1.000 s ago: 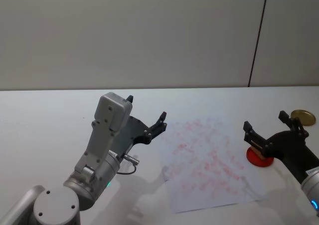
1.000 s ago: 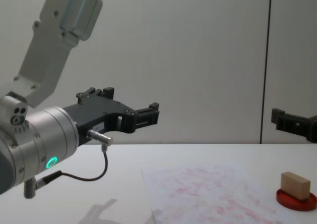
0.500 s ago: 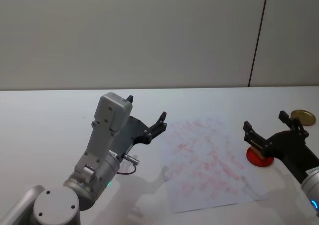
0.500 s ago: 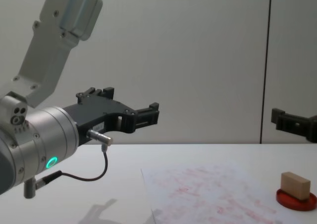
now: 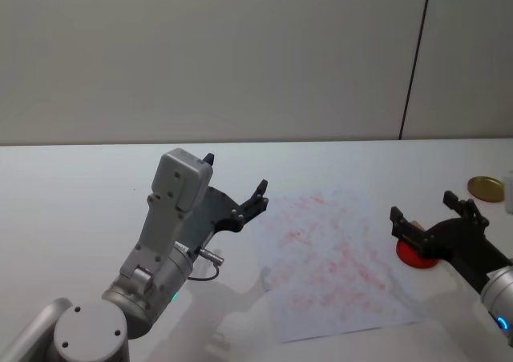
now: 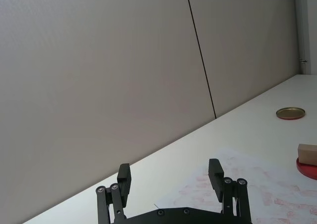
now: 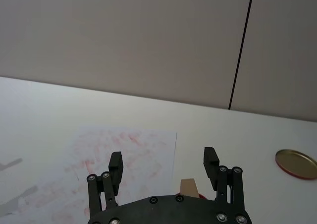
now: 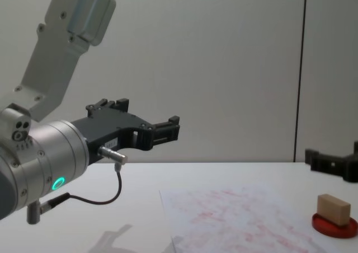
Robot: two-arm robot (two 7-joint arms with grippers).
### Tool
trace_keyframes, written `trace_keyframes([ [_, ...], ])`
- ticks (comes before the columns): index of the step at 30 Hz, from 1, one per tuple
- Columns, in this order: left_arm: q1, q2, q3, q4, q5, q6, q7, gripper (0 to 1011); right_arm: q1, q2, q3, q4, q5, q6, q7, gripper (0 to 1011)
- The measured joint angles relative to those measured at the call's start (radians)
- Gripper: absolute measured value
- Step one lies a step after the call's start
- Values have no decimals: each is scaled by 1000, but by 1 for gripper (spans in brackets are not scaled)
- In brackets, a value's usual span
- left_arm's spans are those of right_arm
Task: Use the one hand to pick up the stamp and affix it onto the A4 paper.
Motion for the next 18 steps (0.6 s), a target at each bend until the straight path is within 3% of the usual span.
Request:
trace_keyframes([
  [18, 0, 0, 0, 0, 0, 0, 0, 993, 81, -30, -2, 165, -16, 81, 29, 1001],
])
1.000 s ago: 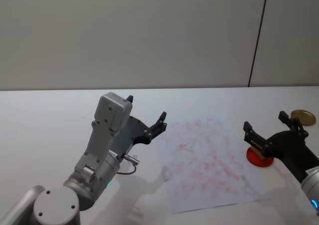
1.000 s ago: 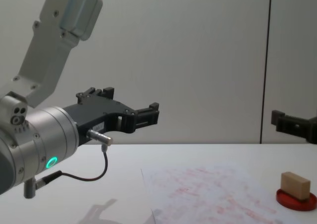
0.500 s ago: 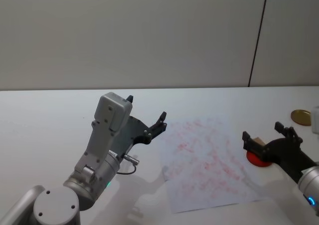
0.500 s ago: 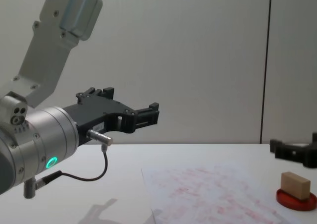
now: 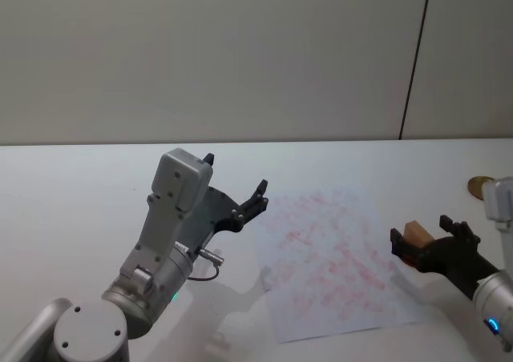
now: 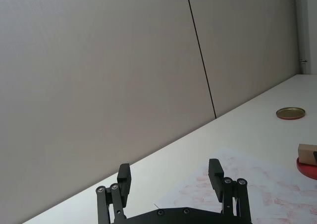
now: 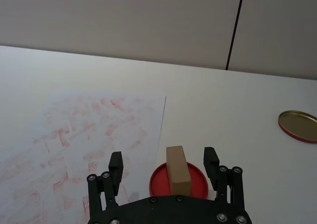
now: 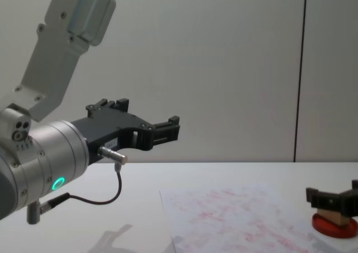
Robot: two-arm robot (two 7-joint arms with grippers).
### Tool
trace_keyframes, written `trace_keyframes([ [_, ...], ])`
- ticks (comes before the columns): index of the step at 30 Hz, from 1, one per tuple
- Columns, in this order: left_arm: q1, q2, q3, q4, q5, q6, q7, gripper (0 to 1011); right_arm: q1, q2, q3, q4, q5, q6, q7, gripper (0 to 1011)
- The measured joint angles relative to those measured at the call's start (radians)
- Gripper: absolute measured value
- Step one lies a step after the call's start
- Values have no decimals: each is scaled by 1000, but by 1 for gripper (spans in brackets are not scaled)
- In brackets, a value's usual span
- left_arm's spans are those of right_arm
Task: Use the one hand to pick up the stamp and affix it onto the A4 paper.
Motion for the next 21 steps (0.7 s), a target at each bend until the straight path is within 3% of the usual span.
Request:
trace_keyframes([
  [12, 0, 0, 0, 0, 0, 0, 0, 993, 36, -18, -4, 77, -17, 18, 2, 976],
  [21, 0, 0, 0, 0, 0, 0, 0, 993, 57, -27, -7, 122, -38, 20, 4, 738],
])
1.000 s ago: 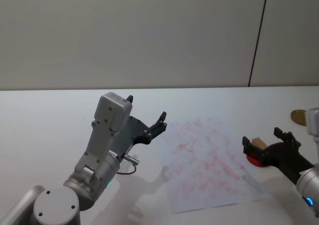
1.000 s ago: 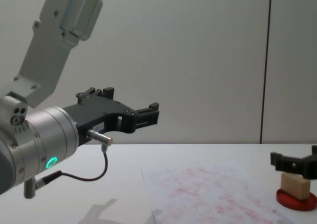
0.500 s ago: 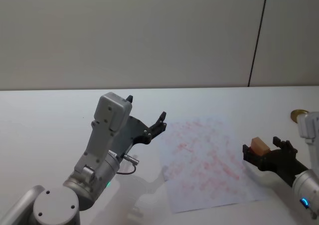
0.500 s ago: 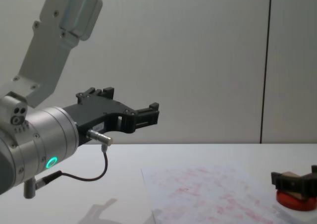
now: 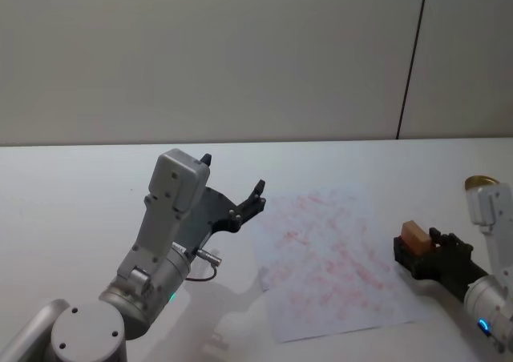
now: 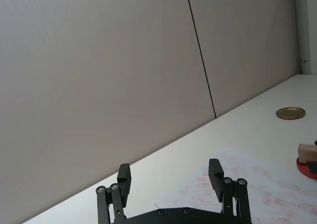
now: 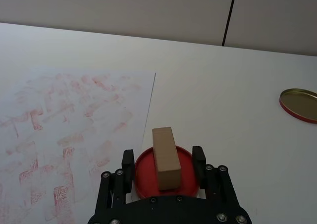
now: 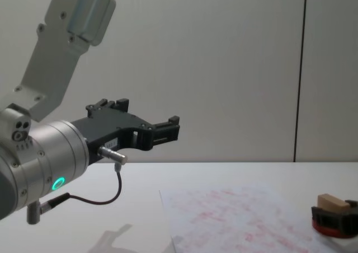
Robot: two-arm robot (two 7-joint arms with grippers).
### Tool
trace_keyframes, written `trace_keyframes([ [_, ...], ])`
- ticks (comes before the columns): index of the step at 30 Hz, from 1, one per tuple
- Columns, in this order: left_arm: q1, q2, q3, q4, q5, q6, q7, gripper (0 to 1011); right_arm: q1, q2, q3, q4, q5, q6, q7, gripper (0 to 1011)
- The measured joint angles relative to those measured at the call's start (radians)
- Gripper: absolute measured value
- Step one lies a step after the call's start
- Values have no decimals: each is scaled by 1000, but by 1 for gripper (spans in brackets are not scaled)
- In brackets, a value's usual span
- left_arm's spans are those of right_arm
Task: Use the one hand to pick up the stamp and affix it onto the A4 paper.
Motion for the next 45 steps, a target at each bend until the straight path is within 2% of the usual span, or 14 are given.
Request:
trace_keyframes([
  [8, 0, 0, 0, 0, 0, 0, 0, 993, 8, -4, -3, 25, -21, -22, 1, 505],
  [10, 0, 0, 0, 0, 0, 0, 0, 993, 10, -5, -3, 30, -29, -31, 1, 419],
  [13, 0, 0, 0, 0, 0, 0, 0, 993, 11, -6, -5, 35, -41, -46, 1, 358],
  [15, 0, 0, 0, 0, 0, 0, 0, 993, 11, -6, -6, 37, -48, -54, 1, 256],
  [17, 0, 0, 0, 0, 0, 0, 0, 993, 12, -6, -7, 39, -57, -65, 1, 224],
  [24, 0, 0, 0, 0, 0, 0, 0, 993, 12, -8, -12, 38, -90, -108, 3, 221],
  [32, 0, 0, 0, 0, 0, 0, 0, 993, 10, -13, -25, 20, -115, -136, 46, 220],
  [45, 0, 0, 0, 0, 0, 0, 0, 993, 10, -34, -58, -1, -94, -109, 159, 221],
])
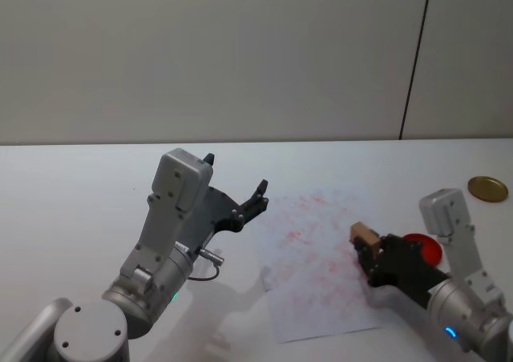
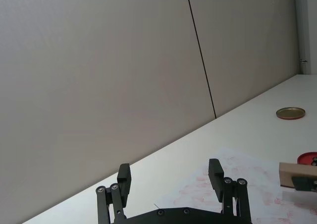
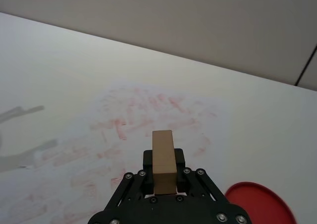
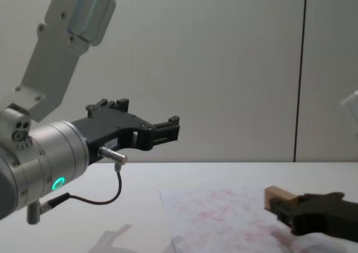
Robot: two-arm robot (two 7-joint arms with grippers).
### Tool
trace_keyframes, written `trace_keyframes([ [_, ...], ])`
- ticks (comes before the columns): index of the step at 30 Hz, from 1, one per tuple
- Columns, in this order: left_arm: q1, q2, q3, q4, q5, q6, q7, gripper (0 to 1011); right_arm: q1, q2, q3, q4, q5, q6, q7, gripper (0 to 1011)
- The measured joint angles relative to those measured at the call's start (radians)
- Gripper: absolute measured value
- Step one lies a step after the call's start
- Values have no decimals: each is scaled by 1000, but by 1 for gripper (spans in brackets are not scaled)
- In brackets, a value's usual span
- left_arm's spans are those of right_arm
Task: Use the one hand to pick up the stamp and affix it onto the A4 paper.
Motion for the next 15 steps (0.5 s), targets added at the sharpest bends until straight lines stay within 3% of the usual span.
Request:
trace_keyframes([
  [15, 0, 0, 0, 0, 0, 0, 0, 993, -5, -16, -29, 1, 29, 23, 90, 221],
])
